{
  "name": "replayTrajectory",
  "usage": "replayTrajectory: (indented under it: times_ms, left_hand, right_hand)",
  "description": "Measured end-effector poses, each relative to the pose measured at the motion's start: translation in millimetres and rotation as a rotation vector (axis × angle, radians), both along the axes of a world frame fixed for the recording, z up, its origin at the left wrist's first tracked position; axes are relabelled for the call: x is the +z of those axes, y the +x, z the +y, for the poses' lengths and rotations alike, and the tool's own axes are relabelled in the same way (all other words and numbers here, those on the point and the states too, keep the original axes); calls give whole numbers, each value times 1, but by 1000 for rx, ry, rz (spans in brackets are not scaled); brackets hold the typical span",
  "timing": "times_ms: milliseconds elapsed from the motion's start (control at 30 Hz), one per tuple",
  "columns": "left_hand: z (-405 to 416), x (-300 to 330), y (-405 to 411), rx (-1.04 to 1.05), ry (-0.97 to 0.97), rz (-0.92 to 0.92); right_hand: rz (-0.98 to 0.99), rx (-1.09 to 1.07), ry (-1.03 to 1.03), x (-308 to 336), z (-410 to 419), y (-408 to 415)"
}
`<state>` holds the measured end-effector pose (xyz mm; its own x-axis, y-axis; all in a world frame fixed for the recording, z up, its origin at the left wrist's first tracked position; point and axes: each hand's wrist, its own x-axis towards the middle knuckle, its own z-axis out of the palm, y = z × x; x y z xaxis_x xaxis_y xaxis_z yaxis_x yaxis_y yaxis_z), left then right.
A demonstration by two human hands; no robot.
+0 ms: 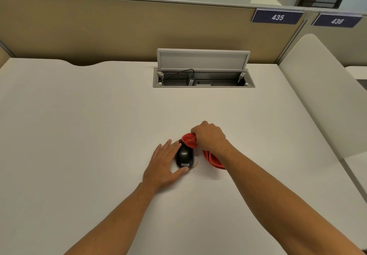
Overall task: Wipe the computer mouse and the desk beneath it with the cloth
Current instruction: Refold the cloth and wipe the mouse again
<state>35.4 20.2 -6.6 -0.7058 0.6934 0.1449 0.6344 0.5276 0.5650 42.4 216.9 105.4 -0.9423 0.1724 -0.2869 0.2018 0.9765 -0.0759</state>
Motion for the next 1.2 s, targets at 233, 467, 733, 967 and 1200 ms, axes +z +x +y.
replayTrajectory:
  times_ms: [233,467,733,967,1200]
  left_hand:
    - [0,-1,-1,-1,23,-32]
    - [-1,-4,-3,9,61,-47]
    - [-2,-5,-4,1,47,-41]
    - [-3,1,-1,-7,53,-99]
    - [-15,6,-1,-22,101,-75]
  right_hand:
    - [142,-104,-265,-8,-5,22]
    - [93,148,-181,-22,-11,54]
    - [75,421,9,-13,-8,71]
    - [14,407,10,-3,9,81]
    - [154,-2,-351,-4,47,84]
